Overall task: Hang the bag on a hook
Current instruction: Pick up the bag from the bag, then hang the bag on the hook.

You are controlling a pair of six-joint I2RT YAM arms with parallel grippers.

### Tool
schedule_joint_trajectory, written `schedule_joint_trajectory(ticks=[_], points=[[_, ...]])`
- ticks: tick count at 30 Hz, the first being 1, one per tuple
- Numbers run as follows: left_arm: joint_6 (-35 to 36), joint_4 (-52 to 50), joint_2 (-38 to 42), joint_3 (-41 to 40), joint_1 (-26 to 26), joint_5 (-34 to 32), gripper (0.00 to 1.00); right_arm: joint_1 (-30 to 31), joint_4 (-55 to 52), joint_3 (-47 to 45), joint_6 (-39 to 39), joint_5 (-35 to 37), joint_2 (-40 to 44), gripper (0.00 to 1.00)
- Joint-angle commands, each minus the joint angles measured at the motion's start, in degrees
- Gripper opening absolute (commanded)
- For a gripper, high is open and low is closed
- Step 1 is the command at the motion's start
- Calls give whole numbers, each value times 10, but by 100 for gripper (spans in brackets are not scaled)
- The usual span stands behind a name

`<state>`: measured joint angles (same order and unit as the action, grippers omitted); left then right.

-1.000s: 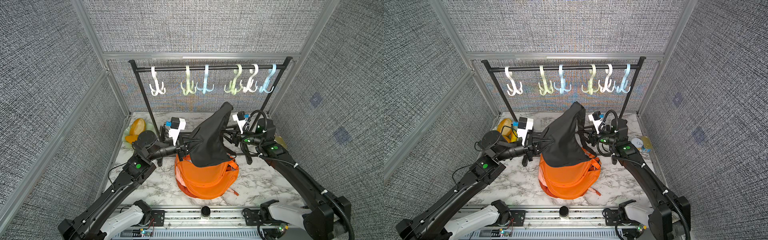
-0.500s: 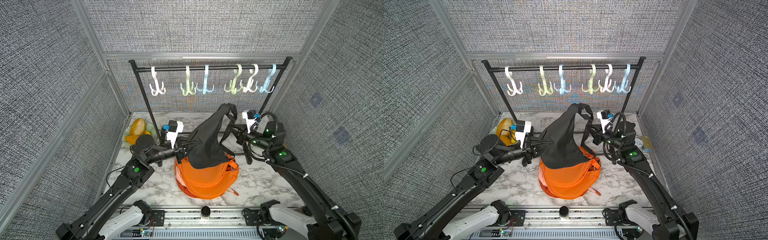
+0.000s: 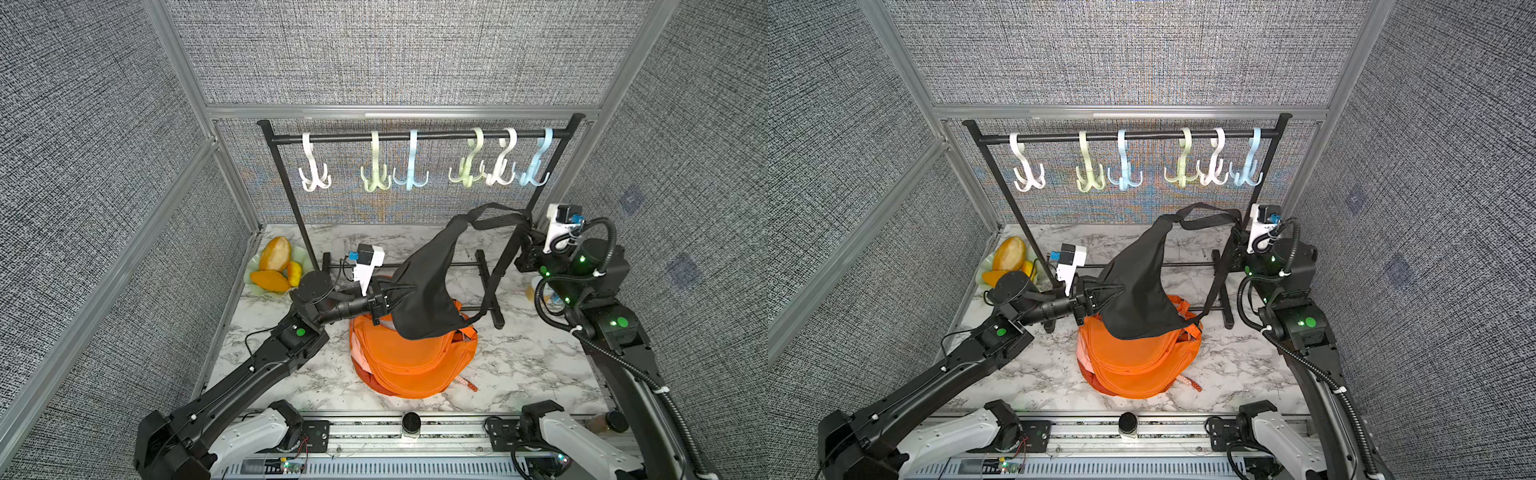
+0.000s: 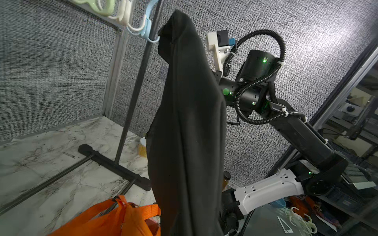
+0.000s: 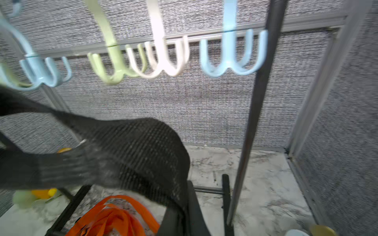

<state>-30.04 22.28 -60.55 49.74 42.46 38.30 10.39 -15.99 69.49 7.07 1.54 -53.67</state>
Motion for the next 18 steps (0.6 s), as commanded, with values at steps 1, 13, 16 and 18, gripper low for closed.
schedule_joint_trajectory(ticks=[1, 13, 16, 18], points=[[0, 62, -28, 23, 21, -17, 0, -23, -22, 28, -3, 28, -11, 5], [-39, 166, -130, 76, 59, -53, 0, -92, -33, 144, -5, 28, -63, 5], [-47, 179, -154, 93, 65, -53, 0, -105, -19, 159, -7, 1, -81, 6], [-51, 183, -167, 106, 70, -53, 0, -111, -6, 170, -15, -14, -96, 6]])
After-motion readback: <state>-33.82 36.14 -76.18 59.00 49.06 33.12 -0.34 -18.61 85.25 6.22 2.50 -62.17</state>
